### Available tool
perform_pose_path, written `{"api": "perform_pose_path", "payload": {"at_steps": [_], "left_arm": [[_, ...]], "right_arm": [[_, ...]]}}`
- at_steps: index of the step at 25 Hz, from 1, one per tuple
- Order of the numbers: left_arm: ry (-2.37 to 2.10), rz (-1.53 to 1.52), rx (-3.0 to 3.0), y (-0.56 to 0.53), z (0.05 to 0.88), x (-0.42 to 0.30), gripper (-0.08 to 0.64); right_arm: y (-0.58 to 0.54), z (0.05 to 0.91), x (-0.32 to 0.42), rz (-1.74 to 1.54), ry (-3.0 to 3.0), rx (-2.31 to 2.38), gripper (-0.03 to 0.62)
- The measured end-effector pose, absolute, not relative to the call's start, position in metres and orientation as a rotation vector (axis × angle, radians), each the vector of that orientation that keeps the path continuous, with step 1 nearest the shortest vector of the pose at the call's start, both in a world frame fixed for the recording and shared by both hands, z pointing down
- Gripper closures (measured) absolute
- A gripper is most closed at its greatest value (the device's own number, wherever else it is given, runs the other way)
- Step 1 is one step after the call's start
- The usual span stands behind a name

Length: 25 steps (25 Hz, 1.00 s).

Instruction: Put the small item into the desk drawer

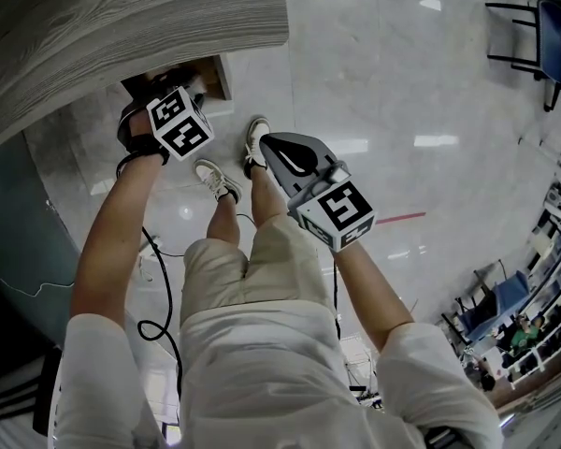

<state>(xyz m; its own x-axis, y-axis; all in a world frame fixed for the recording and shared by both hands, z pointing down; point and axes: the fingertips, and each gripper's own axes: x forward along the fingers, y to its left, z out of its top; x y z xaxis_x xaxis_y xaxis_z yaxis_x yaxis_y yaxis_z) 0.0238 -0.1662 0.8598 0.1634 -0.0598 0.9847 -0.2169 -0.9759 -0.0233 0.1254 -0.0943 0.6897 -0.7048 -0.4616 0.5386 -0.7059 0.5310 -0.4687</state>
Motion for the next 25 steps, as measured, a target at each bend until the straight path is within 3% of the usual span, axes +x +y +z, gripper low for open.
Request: {"api": "perform_pose_path", "payload": {"at_steps": [3,6,25], "left_arm": [[-0.301,1.931,2.339,-0.168,0.853,0.029,0.308],[-0.330,1.923,2.399,-0.173,0.843,0.034,0.288],[-0.429,1.784,2.521,-0.131,0.749,0.006,0.282]], "right_arm": [[-0.091,0.687,0.127,0.965,-2.422,0.977,0.594],[-0.088,0.684,0.126,0.962,-2.423,0.991,0.594],[-0.044,0.604,0.076,0.804,-2.461,1.071,0.594]]}}
